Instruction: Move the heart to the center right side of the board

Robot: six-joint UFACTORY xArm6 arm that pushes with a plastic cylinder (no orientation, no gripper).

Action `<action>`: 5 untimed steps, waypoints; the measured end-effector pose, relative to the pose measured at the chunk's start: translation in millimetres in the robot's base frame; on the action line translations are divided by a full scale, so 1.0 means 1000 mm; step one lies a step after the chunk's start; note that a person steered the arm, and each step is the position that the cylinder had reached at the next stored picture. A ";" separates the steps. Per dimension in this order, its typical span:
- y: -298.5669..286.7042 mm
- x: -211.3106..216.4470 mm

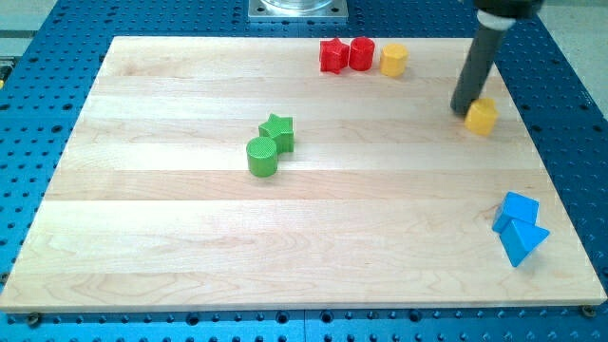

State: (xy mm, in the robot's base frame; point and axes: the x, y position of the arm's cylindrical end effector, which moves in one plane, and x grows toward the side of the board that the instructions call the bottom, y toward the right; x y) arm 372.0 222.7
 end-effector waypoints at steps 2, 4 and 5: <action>-0.018 -0.056; 0.064 -0.007; -0.001 0.028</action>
